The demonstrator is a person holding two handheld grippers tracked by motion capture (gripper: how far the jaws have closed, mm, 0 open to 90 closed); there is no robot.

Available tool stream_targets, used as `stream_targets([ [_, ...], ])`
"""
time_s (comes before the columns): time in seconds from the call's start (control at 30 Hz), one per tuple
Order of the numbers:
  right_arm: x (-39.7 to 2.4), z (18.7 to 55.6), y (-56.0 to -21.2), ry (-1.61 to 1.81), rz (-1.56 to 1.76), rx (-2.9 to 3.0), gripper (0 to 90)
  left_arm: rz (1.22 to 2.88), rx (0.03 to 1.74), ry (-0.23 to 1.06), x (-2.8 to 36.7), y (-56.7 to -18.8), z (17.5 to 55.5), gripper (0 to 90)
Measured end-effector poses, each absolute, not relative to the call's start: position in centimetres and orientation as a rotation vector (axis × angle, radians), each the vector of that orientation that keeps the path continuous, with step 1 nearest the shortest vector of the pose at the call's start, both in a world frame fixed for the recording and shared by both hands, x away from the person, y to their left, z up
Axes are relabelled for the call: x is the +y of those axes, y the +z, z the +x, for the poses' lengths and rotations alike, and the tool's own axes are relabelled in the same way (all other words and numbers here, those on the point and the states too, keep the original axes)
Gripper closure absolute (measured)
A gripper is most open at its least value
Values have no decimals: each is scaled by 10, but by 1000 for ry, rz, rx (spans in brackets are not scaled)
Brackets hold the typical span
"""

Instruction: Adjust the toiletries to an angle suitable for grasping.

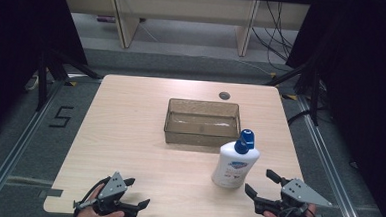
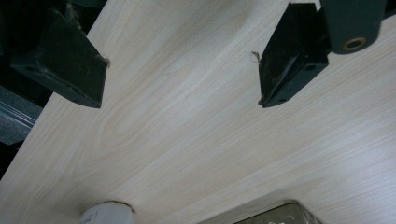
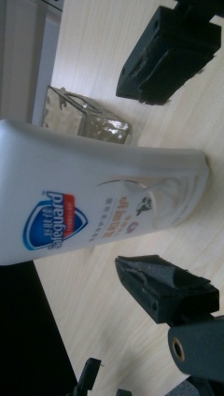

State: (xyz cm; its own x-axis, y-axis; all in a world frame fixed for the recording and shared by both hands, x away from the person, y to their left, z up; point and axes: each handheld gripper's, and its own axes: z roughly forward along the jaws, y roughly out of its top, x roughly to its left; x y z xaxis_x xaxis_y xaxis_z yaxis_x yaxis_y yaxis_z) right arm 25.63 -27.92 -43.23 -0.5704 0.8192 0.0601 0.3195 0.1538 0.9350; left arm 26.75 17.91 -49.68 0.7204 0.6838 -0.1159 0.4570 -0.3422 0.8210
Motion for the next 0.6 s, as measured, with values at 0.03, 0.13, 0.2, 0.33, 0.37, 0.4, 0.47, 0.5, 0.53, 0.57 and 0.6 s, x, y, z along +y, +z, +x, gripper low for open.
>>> stream_targets([
  [0.03, -280, 257, -431, 1402, 1050, 1971, 158, 1998, 873, 309, 179, -497, 267, 149],
  [0.13, -280, 257, -427, 1410, 1047, 1958, 158, 2001, 878, 312, 179, -497, 267, 149],
  [0.2, -279, 258, -425, 1426, 1042, 1944, 158, 2005, 873, 313, 180, -497, 268, 149],
  [0.33, -278, 258, -420, 1415, 1024, 1941, 158, 1994, 880, 307, 179, -498, 268, 149],
  [0.37, -277, 258, -420, 1430, 1018, 1934, 159, 1992, 881, 305, 179, -498, 268, 149],
  [0.4, -277, 258, -418, 1431, 1031, 1940, 158, 1991, 880, 302, 179, -498, 268, 149],
  [0.47, -276, 258, -414, 1423, 1026, 1937, 159, 1995, 883, 302, 179, -498, 268, 149],
  [0.5, -276, 260, -414, 1422, 1007, 1920, 159, 2001, 875, 311, 180, -498, 269, 149],
  [0.53, -275, 259, -411, 1429, 1020, 1940, 161, 2013, 874, 313, 180, -498, 269, 149],
  [0.57, -275, 260, -410, 1424, 1010, 1927, 162, 2017, 873, 313, 181, -498, 269, 149],
  [0.6, -274, 260, -408, 1415, 1008, 1933, 163, 2015, 874, 312, 181, -498, 269, 149],
])
